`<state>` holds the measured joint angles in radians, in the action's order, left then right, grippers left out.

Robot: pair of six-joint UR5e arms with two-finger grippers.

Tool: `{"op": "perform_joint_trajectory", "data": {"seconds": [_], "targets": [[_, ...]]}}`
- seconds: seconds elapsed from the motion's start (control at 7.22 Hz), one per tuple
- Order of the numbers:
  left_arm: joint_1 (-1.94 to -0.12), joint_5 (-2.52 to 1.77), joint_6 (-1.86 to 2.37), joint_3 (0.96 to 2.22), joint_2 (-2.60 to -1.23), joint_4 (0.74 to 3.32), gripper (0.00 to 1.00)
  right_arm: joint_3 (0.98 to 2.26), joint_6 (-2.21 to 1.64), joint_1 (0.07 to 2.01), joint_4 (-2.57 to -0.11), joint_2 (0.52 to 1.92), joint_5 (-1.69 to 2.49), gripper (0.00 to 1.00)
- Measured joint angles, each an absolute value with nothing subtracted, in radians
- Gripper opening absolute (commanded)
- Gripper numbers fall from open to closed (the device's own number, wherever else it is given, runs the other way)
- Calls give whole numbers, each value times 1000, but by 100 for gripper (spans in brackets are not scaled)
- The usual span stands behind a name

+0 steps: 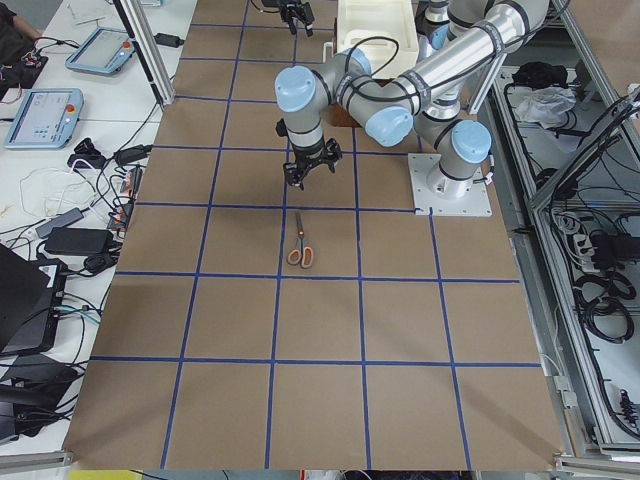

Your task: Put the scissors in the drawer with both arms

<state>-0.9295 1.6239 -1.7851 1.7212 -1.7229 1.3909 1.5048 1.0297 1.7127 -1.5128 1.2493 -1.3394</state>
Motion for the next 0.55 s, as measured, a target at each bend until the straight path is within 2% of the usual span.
{"op": "perform_joint_trajectory", "data": {"seconds": [0.28,0.55], "targets": [[-926,1621,-1984,1729,-1819,1227,100,1551,1238,1734,-1543,1251,-1371,100],[-925,1617,-2065,1797,-1882,1035,98,1562,1344,1793,-1570,1247,-1400,99]]}}
